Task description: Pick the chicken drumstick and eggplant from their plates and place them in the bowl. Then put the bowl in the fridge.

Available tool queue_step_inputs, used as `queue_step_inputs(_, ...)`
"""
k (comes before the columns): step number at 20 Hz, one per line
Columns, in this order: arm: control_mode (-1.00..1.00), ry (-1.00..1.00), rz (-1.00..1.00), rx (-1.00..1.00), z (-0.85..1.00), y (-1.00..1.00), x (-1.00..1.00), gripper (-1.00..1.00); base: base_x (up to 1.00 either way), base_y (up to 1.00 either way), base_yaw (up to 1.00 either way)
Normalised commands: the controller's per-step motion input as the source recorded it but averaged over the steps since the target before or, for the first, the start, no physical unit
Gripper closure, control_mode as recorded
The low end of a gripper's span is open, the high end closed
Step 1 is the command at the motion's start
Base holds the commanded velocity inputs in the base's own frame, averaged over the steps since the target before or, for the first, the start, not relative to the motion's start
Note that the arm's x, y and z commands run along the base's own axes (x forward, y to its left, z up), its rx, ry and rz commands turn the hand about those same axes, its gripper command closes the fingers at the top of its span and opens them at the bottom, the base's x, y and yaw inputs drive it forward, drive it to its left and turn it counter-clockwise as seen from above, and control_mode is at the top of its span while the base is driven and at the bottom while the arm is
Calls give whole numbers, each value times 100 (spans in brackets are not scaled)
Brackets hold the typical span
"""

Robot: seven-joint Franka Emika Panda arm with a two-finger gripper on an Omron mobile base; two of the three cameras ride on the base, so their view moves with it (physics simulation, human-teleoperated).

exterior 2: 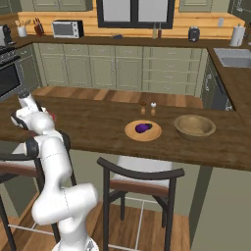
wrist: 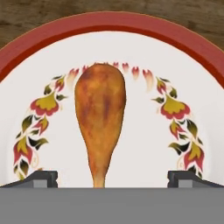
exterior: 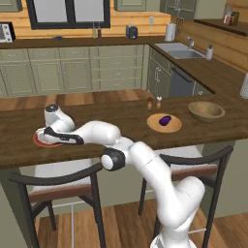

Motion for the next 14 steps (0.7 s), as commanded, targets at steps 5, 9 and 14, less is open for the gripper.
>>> queue_step_inputs(5,-100,3,0,4,-47,10,17,100,0,0,0)
queue_step_inputs(9,-100,0,0,3,-33,0,-4,100,0,0,0)
queue_step_inputs(14,-100,1,0,0,-30,6,-13,100,0,0,0)
